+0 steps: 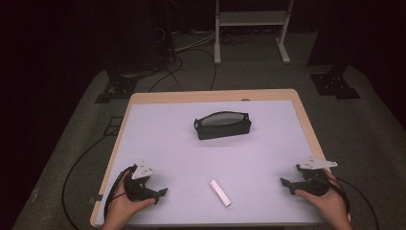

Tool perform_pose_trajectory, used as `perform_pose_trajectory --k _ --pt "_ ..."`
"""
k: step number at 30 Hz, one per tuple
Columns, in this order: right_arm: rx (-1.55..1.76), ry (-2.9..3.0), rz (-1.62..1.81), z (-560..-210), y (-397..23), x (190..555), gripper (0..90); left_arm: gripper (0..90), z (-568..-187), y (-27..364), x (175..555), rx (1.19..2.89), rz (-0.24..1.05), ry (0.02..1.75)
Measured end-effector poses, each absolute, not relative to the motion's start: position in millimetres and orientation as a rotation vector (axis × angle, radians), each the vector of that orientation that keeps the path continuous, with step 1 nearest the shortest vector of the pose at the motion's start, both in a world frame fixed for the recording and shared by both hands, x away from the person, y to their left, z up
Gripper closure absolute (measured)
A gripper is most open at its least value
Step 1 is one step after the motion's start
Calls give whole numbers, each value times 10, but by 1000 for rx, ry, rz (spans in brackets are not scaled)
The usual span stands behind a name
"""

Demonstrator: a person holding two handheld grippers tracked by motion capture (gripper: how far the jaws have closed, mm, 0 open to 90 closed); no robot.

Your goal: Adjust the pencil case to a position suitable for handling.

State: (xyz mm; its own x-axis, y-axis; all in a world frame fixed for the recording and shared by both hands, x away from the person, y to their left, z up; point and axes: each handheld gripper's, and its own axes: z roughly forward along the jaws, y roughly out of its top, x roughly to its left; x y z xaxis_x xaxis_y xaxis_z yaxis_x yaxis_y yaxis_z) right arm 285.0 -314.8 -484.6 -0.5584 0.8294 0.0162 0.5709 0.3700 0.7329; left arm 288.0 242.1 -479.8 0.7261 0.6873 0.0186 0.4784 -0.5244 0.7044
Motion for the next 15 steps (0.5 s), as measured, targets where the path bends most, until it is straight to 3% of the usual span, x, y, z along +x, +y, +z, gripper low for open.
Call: perform_pose_trajectory --k 7,10,12,15 --pt "1227 2279 1010 -4846 -3151 2852 134 0 -4801 2420 2880 2226 385 878" --pt "1229 2270 1012 -4841 -3157 2845 171 0 -4801 2422 2881 2227 385 877" --pt "1218 2265 1027 -4822 -3168 2833 266 0 -4802 2423 2881 2226 385 877" --pt "1222 2259 1038 -4805 -3162 2831 270 0 -4801 2423 2881 2226 384 877"
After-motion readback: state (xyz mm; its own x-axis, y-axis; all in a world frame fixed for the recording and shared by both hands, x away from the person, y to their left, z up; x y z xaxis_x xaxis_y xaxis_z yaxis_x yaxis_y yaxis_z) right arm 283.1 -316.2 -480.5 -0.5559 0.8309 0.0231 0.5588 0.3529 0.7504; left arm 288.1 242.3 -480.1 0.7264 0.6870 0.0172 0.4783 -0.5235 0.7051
